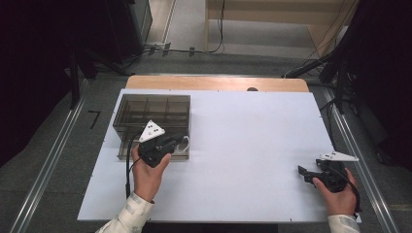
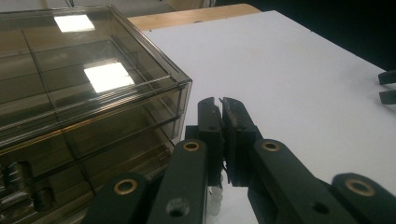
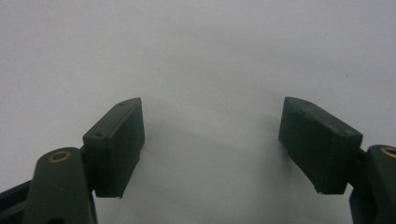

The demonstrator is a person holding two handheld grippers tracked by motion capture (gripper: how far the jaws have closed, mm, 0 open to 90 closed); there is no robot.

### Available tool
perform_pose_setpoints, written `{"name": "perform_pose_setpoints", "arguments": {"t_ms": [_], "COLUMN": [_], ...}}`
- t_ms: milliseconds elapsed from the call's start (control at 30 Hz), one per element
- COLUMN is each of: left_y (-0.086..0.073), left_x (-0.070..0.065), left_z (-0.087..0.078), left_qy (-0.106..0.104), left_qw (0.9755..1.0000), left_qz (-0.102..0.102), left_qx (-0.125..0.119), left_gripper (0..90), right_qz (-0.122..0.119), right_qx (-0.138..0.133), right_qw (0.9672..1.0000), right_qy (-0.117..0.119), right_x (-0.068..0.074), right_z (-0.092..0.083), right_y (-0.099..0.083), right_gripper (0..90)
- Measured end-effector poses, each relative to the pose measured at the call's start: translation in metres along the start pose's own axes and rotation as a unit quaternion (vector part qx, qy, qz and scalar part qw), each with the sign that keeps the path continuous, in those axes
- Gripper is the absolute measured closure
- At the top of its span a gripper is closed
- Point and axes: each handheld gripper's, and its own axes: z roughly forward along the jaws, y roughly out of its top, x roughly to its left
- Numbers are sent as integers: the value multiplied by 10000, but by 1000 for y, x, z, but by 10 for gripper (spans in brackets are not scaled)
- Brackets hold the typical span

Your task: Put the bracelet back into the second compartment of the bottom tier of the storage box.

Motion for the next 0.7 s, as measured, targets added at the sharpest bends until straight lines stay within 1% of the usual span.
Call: {"name": "perform_pose_setpoints", "arguments": {"t_ms": [367, 700], "left_y": [2, 3], "left_x": [8, 22], "left_z": [-7, -17], "left_qy": [55, 223], "left_qw": [9999, 9993], "left_qz": [-104, -249], "left_qx": [-93, -182], "left_gripper": [880, 880], "right_qz": [8, 8], "right_qx": [-7, -7], "right_qw": [10000, 10000], "right_qy": [7, 9], "right_x": [0, 0], "right_z": [0, 0], "right_y": [0, 0], "right_gripper": [210, 211]}}
